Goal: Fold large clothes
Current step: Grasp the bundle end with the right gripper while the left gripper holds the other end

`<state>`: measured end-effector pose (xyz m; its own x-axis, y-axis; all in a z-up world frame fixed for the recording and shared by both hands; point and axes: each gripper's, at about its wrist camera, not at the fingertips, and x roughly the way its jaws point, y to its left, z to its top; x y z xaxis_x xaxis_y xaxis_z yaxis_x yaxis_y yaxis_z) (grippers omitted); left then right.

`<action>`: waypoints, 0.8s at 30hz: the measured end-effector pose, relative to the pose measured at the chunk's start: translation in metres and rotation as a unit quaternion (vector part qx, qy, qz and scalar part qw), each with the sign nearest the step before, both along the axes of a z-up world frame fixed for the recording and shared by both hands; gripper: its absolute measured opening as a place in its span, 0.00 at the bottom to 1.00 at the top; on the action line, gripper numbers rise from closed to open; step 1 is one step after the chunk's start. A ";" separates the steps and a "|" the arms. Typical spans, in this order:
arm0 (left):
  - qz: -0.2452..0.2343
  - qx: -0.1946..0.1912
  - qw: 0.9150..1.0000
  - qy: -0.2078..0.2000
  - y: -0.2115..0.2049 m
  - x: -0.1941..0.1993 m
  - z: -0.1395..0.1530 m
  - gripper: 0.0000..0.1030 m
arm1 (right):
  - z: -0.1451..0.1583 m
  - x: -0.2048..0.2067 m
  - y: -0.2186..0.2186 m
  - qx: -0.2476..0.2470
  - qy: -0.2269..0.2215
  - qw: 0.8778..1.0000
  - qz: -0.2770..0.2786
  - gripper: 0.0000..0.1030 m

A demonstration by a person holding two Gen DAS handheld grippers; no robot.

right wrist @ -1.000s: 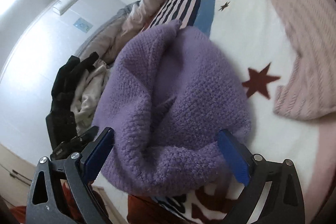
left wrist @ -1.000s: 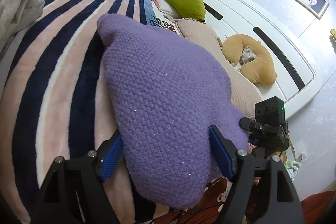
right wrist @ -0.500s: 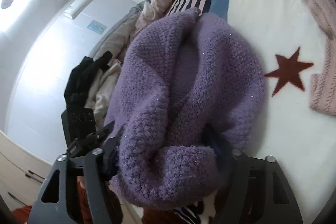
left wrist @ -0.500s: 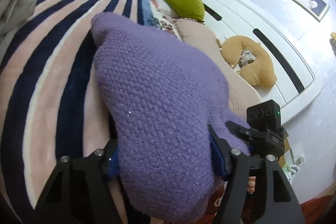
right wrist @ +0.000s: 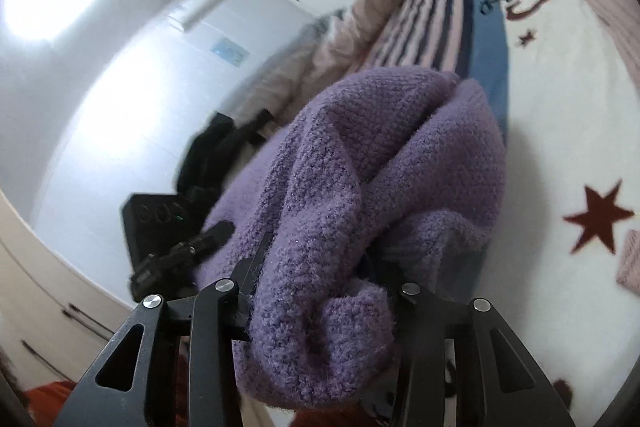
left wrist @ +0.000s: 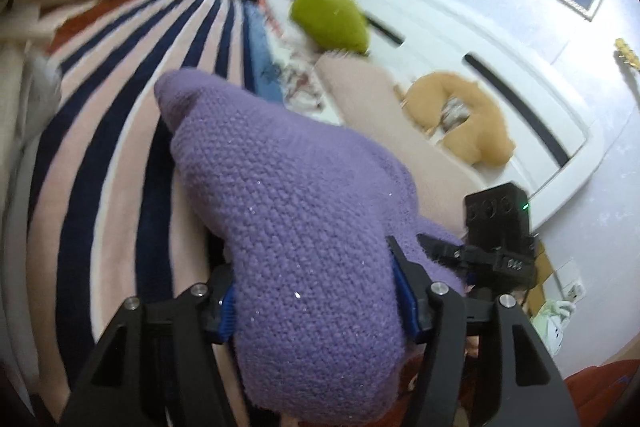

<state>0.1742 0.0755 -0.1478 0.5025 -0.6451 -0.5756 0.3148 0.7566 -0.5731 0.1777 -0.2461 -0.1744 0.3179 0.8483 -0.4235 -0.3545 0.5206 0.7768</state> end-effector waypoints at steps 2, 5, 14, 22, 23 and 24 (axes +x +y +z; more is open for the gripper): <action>0.000 0.012 1.000 0.021 0.006 -0.004 -0.018 0.61 | -0.011 -0.006 0.001 -0.042 0.018 0.999 -0.009 0.52; 0.000 -0.016 0.999 0.043 0.025 -0.010 -0.035 0.68 | -0.022 -0.020 -0.007 -0.067 0.031 0.997 -0.024 0.76; -0.001 -0.027 0.998 0.050 0.036 -0.020 -0.043 0.71 | -0.020 -0.049 -0.015 -0.110 0.022 0.992 -0.059 0.92; 0.004 -0.030 0.998 0.051 0.036 -0.020 -0.044 0.71 | -0.039 -0.046 -0.010 -0.079 0.052 0.994 -0.056 1.00; 0.005 -0.031 0.998 0.052 0.036 -0.020 -0.044 0.71 | -0.040 -0.047 -0.007 -0.072 0.053 0.994 -0.057 1.00; 0.005 -0.033 0.998 0.052 0.037 -0.020 -0.045 0.71 | -0.040 -0.045 -0.004 -0.062 0.049 0.995 -0.054 1.00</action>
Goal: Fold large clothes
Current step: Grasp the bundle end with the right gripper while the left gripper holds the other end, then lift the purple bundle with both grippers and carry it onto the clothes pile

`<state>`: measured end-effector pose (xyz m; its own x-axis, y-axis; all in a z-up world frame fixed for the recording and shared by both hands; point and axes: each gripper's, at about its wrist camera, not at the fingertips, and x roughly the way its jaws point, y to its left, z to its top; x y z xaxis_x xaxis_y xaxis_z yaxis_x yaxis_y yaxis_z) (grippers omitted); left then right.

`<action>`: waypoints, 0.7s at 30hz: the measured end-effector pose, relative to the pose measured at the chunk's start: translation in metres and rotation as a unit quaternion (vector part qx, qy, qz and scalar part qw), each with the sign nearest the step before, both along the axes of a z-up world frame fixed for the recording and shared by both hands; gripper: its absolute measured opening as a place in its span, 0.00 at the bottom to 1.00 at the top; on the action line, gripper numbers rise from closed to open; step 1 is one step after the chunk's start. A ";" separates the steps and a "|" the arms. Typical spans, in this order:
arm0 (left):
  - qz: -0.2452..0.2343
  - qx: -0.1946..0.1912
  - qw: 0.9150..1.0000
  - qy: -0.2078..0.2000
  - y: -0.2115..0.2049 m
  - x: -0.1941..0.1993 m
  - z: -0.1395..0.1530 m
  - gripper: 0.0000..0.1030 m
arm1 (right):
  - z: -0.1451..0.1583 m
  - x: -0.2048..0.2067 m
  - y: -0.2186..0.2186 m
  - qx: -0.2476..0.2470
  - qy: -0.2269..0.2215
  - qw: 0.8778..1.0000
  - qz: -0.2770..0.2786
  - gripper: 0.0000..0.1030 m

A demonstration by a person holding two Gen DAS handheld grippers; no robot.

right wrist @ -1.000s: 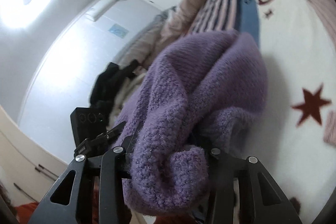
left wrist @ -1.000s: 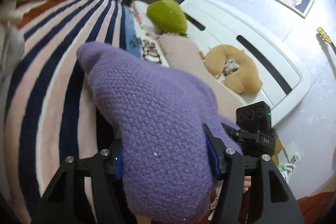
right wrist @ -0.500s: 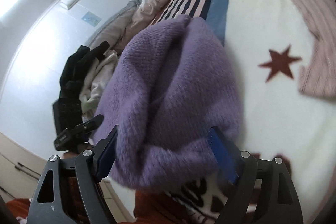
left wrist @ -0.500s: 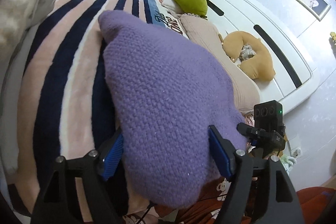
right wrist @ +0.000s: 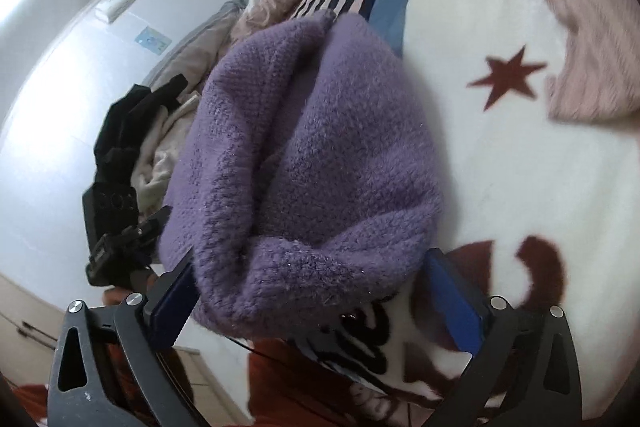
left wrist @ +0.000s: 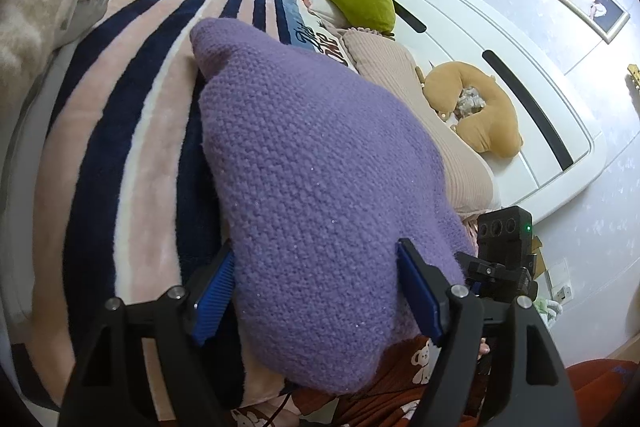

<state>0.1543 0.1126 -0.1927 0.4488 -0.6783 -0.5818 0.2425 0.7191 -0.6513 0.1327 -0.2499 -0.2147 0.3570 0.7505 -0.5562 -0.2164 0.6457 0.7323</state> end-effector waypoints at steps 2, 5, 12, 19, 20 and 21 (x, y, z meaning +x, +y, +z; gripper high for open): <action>0.002 -0.002 1.000 0.002 0.001 0.000 -0.001 0.71 | 0.001 0.001 0.006 0.012 -0.006 1.000 0.009 1.00; 0.003 -0.004 1.000 0.003 0.001 0.000 -0.002 0.71 | -0.004 0.006 0.015 0.027 -0.002 0.999 0.019 0.94; 0.011 -0.013 1.000 -0.008 -0.004 -0.001 0.008 0.56 | 0.005 0.011 0.014 0.088 -0.007 0.996 -0.007 0.36; 0.005 -0.021 0.997 -0.078 -0.007 0.015 0.076 0.50 | 0.067 0.031 0.015 0.119 -0.077 0.990 -0.008 0.29; 0.004 -0.018 0.996 -0.090 -0.007 0.018 0.088 0.49 | 0.080 0.036 0.016 0.122 -0.089 0.989 -0.006 0.29; 0.005 -0.013 0.994 -0.105 -0.007 0.020 0.103 0.49 | 0.088 0.039 0.017 0.123 -0.096 0.988 -0.005 0.29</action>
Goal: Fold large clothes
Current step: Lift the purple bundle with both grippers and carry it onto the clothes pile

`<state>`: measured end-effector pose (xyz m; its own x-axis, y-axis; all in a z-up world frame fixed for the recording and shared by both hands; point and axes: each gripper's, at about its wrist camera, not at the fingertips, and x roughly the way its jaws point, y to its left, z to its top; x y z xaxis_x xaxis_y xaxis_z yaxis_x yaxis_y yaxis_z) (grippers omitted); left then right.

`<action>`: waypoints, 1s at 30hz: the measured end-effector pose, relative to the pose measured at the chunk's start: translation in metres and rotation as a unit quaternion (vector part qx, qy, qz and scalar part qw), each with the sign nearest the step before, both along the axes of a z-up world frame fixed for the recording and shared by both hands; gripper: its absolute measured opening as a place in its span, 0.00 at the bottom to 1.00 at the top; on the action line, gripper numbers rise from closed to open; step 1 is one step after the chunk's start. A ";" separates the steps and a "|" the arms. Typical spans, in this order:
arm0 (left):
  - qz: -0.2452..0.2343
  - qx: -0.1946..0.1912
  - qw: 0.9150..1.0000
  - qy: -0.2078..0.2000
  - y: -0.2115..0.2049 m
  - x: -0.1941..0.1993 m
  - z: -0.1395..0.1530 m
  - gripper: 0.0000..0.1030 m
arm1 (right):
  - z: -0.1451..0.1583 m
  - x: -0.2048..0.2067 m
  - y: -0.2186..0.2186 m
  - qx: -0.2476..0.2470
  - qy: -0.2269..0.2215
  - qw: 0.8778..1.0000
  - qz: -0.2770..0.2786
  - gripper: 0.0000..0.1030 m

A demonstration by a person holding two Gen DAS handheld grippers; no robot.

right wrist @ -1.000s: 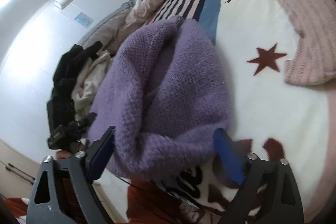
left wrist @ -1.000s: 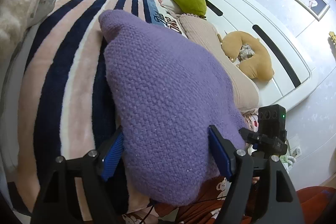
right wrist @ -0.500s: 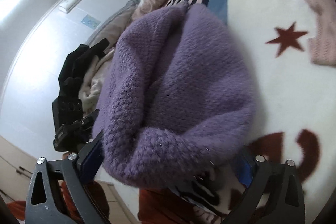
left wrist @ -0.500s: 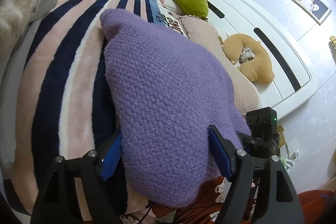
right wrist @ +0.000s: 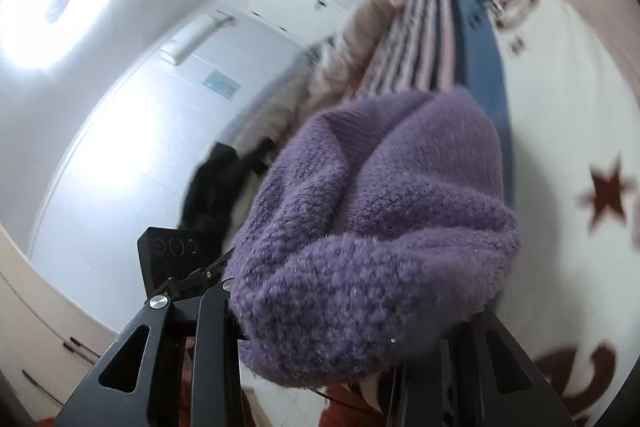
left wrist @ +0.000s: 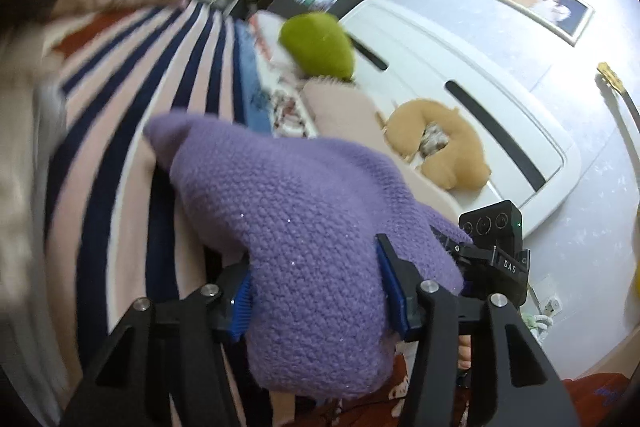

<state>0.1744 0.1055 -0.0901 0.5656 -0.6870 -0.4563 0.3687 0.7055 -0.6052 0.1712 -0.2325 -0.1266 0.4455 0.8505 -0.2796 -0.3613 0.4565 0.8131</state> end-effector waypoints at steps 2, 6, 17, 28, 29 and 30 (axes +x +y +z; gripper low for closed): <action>0.000 0.006 1.000 -0.022 0.001 0.004 0.024 0.48 | 0.023 0.007 0.004 -0.002 -0.021 1.000 0.000 0.29; 0.008 0.033 0.996 -0.085 0.014 0.005 0.089 0.47 | 0.065 0.019 0.015 0.006 -0.058 0.998 0.013 0.29; 0.114 0.087 0.973 -0.183 0.155 -0.010 0.244 0.47 | 0.226 0.067 0.174 -0.003 -0.217 0.973 0.075 0.29; 0.250 0.126 0.959 -0.053 0.352 -0.021 0.188 0.50 | 0.190 0.087 0.402 -0.097 -0.182 0.960 0.190 0.28; 0.254 0.130 0.958 -0.032 0.359 -0.019 0.170 0.51 | 0.174 0.088 0.412 -0.108 -0.169 0.959 0.198 0.28; 0.257 0.132 0.957 -0.022 0.363 -0.019 0.153 0.53 | 0.149 0.090 0.424 -0.123 -0.147 0.960 0.207 0.29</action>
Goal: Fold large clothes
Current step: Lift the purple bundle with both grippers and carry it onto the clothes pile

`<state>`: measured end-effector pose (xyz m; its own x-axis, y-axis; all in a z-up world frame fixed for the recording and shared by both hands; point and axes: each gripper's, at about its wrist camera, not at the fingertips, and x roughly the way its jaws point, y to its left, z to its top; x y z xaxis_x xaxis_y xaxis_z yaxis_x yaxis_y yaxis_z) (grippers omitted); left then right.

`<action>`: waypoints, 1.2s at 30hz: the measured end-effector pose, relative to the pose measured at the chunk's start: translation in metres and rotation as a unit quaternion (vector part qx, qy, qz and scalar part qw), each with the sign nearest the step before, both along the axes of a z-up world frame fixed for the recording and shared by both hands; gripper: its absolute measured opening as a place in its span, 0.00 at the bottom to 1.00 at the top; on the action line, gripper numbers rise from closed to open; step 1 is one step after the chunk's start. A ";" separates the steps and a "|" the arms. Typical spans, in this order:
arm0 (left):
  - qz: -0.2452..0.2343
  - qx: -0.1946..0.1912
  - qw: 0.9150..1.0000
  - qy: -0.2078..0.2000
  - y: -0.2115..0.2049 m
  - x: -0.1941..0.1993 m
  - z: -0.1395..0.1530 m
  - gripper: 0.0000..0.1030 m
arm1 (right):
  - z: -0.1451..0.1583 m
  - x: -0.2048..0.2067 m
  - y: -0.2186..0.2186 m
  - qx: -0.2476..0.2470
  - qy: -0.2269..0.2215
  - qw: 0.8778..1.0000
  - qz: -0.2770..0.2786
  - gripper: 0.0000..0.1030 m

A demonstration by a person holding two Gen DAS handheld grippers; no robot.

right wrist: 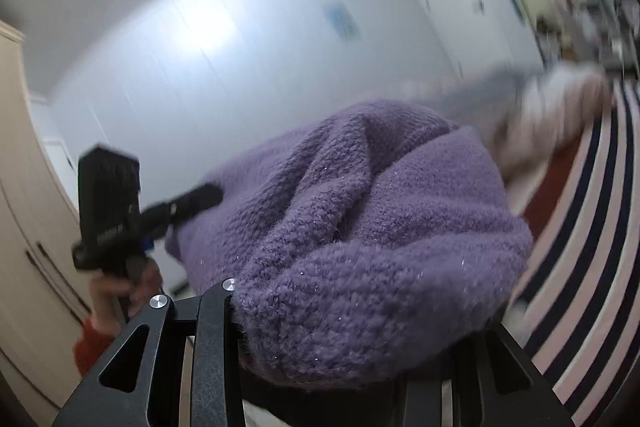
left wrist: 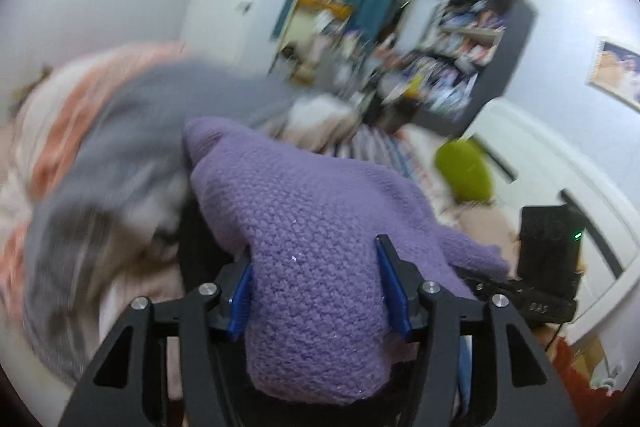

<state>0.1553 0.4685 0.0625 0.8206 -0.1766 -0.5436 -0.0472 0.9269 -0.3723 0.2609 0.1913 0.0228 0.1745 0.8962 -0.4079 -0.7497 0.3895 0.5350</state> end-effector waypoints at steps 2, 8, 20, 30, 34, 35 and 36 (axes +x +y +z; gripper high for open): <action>0.010 -0.014 1.000 -0.001 0.008 -0.004 -0.023 0.57 | -0.025 0.004 0.006 0.000 0.029 1.000 0.005 0.29; 0.006 -0.037 0.999 0.000 0.008 -0.007 -0.033 0.71 | -0.038 0.010 0.001 0.009 0.047 0.999 0.016 0.31; 0.067 0.103 0.992 -0.004 -0.061 -0.038 0.005 0.76 | -0.030 0.002 -0.014 -0.017 0.004 1.000 0.019 0.57; 0.049 0.147 0.986 -0.070 -0.162 -0.065 0.050 0.76 | -0.013 -0.029 -0.089 -0.025 -0.071 0.997 -0.009 0.74; 0.023 0.162 0.981 -0.100 -0.224 -0.070 0.057 0.76 | -0.004 -0.052 -0.146 -0.025 -0.099 0.994 -0.037 0.77; 0.016 0.163 0.980 -0.109 -0.238 -0.071 0.056 0.76 | -0.001 -0.059 -0.162 -0.029 -0.111 0.992 -0.048 0.78; 0.010 0.163 0.980 -0.117 -0.253 -0.073 0.056 0.77 | -0.001 -0.067 -0.179 -0.035 -0.126 0.989 -0.062 0.78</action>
